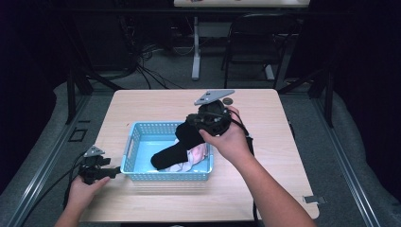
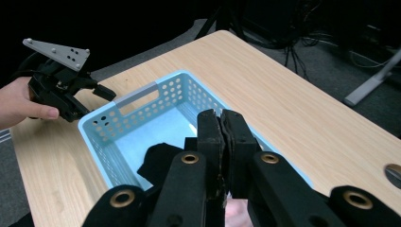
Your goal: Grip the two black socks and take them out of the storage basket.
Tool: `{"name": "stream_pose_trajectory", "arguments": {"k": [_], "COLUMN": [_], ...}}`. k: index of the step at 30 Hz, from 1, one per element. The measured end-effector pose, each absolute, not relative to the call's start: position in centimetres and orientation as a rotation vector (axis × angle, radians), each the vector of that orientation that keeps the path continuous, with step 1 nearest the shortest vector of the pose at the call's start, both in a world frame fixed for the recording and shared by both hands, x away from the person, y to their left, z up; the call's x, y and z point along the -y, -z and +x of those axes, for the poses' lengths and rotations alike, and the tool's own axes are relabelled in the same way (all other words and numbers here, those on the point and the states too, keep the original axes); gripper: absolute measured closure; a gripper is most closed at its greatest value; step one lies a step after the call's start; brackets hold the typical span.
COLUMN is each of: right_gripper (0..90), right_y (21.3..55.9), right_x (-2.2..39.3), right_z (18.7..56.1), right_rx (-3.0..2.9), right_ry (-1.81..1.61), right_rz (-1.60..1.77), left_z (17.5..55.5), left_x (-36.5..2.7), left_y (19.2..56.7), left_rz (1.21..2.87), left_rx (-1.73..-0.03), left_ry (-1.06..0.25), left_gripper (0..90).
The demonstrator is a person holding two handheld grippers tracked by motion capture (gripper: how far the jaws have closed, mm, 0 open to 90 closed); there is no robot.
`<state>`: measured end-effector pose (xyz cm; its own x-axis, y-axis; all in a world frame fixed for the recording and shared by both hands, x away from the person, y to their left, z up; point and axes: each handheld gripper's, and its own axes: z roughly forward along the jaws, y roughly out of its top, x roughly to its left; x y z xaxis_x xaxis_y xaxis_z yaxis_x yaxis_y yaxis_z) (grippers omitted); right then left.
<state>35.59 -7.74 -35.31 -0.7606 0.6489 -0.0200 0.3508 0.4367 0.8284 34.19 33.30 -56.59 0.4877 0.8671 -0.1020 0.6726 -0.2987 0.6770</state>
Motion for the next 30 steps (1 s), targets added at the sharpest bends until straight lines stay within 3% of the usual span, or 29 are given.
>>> {"name": "stream_pose_trajectory", "arguments": {"k": [19,30], "right_gripper": [87.0,87.0], "right_y": [34.2,36.3], "right_x": [15.3,18.6], "right_z": [33.0,31.8], "right_rx": [-2.222,-2.188], "right_ry": [-1.206,-1.157], "right_rz": [0.961,1.059], "left_z": [34.2,34.2], "left_x": [-33.2,-33.2], "left_y": [56.7,56.7], "left_rz": [2.069,2.069], "left_rx": [-1.267,-1.268], "left_ry": [-0.372,-0.375], "left_gripper": [26.6,26.6]}}
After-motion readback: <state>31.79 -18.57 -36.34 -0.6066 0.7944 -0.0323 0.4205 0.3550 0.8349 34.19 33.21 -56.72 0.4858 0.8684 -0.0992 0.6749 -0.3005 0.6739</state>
